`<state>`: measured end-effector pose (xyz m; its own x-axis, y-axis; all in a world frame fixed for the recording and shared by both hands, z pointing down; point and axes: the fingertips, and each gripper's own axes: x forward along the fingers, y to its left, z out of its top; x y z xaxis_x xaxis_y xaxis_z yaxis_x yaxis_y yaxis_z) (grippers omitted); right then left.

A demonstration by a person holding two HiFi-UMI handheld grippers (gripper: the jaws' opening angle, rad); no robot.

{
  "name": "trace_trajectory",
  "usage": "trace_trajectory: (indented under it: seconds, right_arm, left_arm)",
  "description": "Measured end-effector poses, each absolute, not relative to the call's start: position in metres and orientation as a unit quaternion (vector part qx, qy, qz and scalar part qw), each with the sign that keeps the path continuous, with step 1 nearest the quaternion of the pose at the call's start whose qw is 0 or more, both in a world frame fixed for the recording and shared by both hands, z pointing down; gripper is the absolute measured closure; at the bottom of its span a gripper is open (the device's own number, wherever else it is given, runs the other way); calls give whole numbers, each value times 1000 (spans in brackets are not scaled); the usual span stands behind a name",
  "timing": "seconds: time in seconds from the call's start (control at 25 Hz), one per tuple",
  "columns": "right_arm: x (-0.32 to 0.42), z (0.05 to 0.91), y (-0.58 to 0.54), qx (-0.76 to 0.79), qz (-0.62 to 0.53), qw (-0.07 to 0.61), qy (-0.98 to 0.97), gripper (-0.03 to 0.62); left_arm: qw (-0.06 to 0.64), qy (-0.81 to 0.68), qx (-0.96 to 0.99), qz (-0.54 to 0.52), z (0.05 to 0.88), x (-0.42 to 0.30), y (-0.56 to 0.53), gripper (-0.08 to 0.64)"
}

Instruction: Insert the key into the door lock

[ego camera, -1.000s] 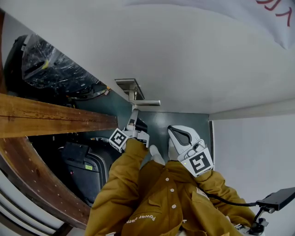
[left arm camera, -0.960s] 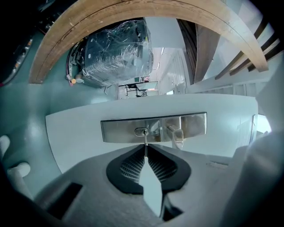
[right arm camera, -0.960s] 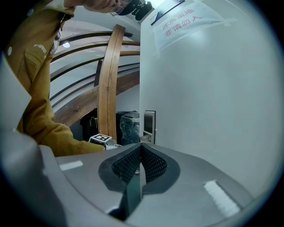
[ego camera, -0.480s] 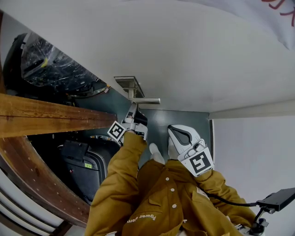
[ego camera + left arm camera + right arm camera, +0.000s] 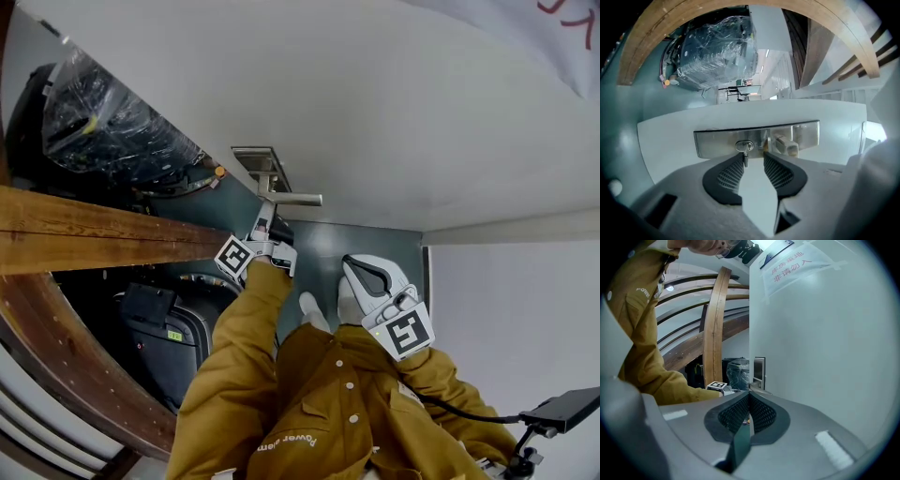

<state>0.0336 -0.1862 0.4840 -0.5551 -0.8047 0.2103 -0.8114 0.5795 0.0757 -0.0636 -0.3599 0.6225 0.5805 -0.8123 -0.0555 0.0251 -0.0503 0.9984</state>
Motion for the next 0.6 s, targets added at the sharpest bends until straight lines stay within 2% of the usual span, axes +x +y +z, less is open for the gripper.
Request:
trace_trajectory:
  seconds: [0.08,0.24,0.36,0.6]
  right_arm:
    - [35,483,-186,463,17,103,-880,586]
    - [34,475,-188,466,19,81,-881,587]
    - [30,469,-189,462,14,70,-884,586]
    - [25,463,-188,454,19,59,-889,588]
  left_arm:
    - [609,-308,654,-327,619,-63,-356,390]
    - [557,-370,704,-239,627,-78,-335,384]
    - [465,-421,763,-154,609,-93,-313,389]
    - [261,-439,859,-26,540,-90,-261,460]
